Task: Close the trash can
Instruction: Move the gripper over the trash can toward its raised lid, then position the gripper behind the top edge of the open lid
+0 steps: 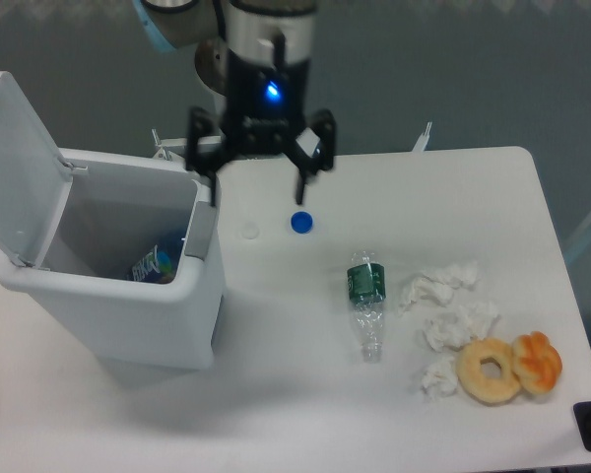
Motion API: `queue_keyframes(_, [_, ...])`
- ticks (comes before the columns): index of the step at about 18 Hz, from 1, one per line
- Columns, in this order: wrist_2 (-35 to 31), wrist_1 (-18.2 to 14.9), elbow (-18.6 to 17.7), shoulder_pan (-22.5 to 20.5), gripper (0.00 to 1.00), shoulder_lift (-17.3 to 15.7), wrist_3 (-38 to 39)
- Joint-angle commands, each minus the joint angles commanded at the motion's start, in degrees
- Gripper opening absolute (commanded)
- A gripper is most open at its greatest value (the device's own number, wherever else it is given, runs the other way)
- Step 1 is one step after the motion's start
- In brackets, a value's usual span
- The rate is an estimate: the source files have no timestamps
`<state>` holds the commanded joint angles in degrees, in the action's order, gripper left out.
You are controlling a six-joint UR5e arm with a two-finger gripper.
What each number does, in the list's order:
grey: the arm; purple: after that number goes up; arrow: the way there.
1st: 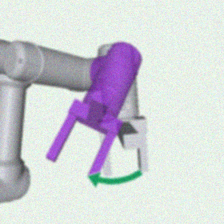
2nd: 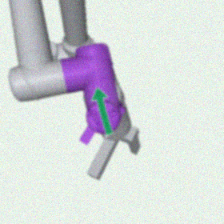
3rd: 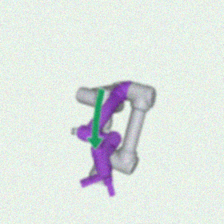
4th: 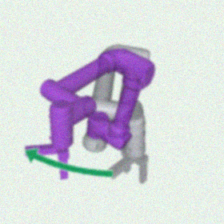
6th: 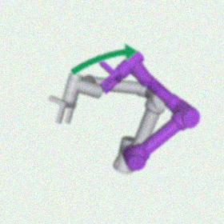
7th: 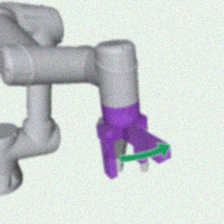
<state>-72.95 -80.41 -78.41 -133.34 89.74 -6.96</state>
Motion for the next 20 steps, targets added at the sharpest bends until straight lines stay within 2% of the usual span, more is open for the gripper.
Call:
queue_keyframes(4, [0.44, -4.13, 3.96, 4.57, 1.00, 0.08, 3.61])
queue_keyframes(8, [0.79, -4.05, 5.72, 9.32, 1.00, 0.00, 6.78])
queue_keyframes(12, [2.90, -3.96, 6.16, 10.90, 1.00, -0.44, 7.13])
queue_keyframes(20, [2.56, -3.52, 5.72, 14.16, 1.00, -0.88, 7.04])
